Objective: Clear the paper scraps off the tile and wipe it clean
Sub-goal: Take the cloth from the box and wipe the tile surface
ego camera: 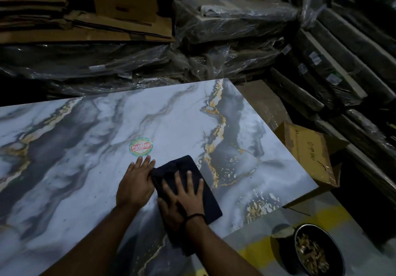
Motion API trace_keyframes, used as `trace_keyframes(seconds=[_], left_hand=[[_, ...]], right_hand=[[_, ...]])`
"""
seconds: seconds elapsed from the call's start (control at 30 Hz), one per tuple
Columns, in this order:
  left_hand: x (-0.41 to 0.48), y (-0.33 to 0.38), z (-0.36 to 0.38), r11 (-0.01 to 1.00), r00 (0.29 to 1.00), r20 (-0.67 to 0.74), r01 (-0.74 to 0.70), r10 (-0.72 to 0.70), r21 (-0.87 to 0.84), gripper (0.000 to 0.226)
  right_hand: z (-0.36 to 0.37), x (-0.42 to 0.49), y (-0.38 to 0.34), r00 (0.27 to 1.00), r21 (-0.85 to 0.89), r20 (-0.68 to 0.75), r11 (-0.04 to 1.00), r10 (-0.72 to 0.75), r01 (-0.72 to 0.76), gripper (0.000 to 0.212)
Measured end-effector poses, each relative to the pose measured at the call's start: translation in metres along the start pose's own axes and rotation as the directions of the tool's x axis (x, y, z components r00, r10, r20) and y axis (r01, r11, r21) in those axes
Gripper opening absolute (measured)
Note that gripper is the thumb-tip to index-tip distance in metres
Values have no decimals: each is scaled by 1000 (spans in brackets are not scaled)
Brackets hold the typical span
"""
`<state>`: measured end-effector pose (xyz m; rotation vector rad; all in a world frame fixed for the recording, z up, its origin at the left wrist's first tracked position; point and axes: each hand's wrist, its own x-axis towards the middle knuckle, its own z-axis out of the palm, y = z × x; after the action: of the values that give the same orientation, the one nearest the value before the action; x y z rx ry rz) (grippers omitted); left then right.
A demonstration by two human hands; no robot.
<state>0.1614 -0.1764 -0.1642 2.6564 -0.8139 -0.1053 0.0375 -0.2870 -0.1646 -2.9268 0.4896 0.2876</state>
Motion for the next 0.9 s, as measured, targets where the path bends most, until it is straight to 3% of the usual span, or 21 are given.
trace_keyframes(seconds=[0.1,0.23,0.37,0.43,0.57,0.67,0.77,0.9], left_hand=[[0,0,0,1000,1000,-7,-10,10,12,62],[1,2,0,1000,1000,-1,6,-6,6,56],[0,2,1,1000,1000,2,19,-19,-5,56],[1,2,2,1000,1000,6,20,-20,-18,56],[3,-2,4,1000,1000,-28,9,-10,-21,62],[2,-2,3,1000,999,-37,-1,1,-6,60],[1,-1,2,1000,999,-42,12,-12,-5,56],[2,-3,4,1000,998,-58,23,-23,-8,55]], right_hand=[[-16,12,32,1000,-9,-7,1000,-16,16,56],[-43,42,101,952,31,-13,952,305,-305,58],[-50,66,102,922,87,35,918,386,-388,58],[-44,71,73,947,77,14,944,322,-322,57],[-32,61,10,999,18,16,999,47,-47,63],[-33,60,11,998,-8,43,999,-49,50,74],[-41,76,57,996,-5,-12,996,89,-90,58],[-61,98,114,926,39,31,926,376,-377,59]])
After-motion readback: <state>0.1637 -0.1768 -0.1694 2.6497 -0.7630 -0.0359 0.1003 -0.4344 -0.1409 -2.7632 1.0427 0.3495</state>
